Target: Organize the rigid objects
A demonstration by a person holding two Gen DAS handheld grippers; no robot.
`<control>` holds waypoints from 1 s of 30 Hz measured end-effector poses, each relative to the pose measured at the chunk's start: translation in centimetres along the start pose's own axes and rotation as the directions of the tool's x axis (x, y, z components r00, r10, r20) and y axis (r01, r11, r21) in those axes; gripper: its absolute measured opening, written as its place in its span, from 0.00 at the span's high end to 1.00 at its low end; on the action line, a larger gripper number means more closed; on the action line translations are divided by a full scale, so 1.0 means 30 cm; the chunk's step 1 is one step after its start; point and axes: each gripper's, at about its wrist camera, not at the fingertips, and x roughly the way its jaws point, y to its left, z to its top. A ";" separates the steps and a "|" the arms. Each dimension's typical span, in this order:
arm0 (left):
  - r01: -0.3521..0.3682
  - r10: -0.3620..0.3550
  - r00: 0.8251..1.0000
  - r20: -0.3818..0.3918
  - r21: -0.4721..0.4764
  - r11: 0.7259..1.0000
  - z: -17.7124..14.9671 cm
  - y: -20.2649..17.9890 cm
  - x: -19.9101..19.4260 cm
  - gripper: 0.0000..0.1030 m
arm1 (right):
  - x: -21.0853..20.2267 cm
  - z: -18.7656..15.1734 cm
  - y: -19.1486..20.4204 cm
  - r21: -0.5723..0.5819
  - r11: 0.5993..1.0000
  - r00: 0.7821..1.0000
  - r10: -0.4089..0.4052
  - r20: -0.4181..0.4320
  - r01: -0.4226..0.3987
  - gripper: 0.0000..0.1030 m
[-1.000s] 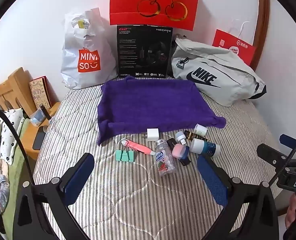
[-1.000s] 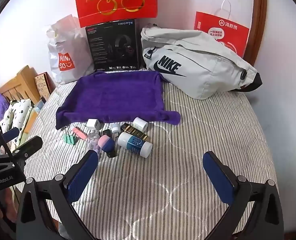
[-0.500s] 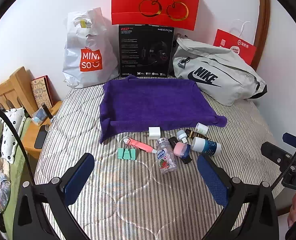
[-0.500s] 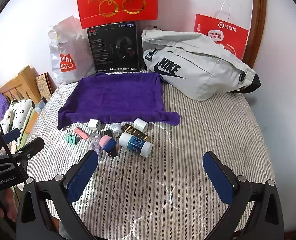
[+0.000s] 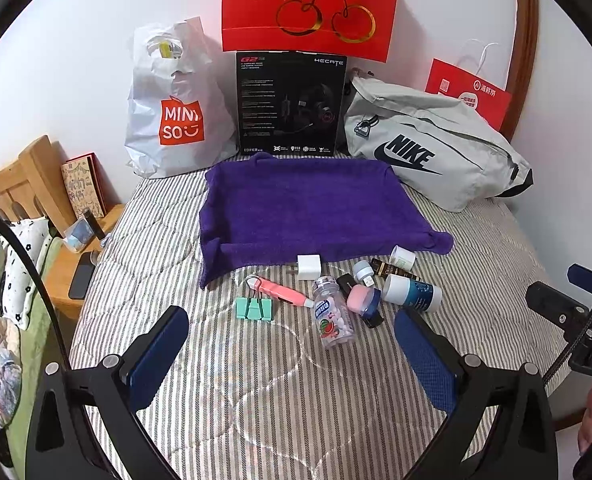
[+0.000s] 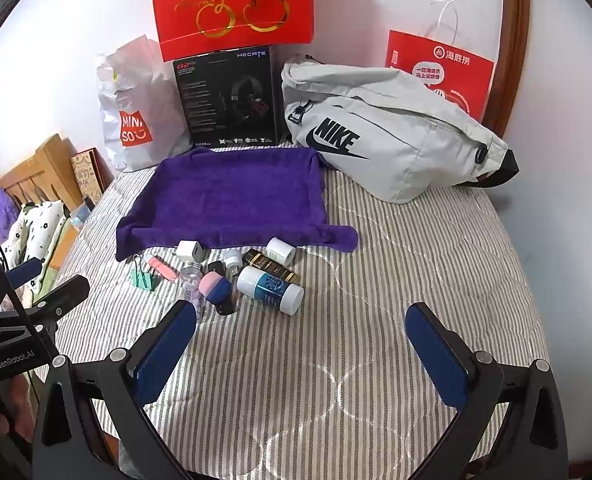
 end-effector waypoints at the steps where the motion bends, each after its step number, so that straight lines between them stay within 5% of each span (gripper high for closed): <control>1: 0.001 -0.001 1.000 0.000 0.000 1.000 0.000 0.001 0.000 0.00 | 0.000 0.000 0.000 0.001 1.000 1.000 0.000 0.000 0.000 0.00; 30: -0.010 0.010 1.000 -0.004 0.004 1.000 -0.013 0.007 0.005 0.00 | -0.004 -0.010 0.000 -0.005 1.000 1.000 -0.001 0.001 0.001 0.00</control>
